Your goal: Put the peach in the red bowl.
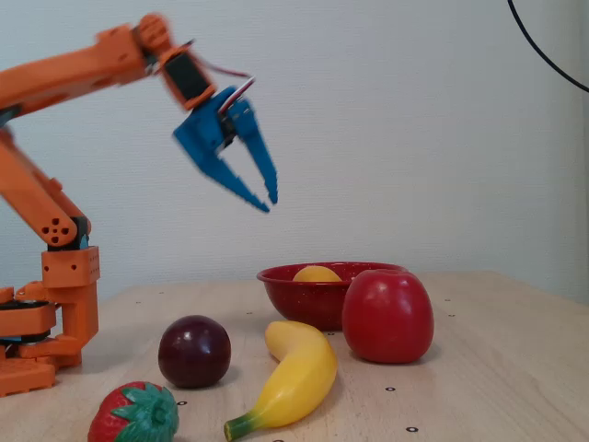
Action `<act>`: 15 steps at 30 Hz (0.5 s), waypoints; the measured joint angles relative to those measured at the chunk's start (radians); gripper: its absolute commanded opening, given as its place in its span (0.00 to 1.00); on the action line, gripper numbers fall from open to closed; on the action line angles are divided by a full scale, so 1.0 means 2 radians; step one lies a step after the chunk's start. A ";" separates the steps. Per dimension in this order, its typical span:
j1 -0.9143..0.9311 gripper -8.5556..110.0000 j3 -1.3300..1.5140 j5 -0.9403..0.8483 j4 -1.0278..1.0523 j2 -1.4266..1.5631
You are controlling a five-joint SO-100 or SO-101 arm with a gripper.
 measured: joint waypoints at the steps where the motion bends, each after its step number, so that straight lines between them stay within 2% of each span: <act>1: -0.010 0.07 0.048 0.000 -0.035 0.036; 7: -0.046 0.07 0.321 -0.002 -0.201 0.227; 15: -0.060 0.07 0.529 -0.002 -0.266 0.392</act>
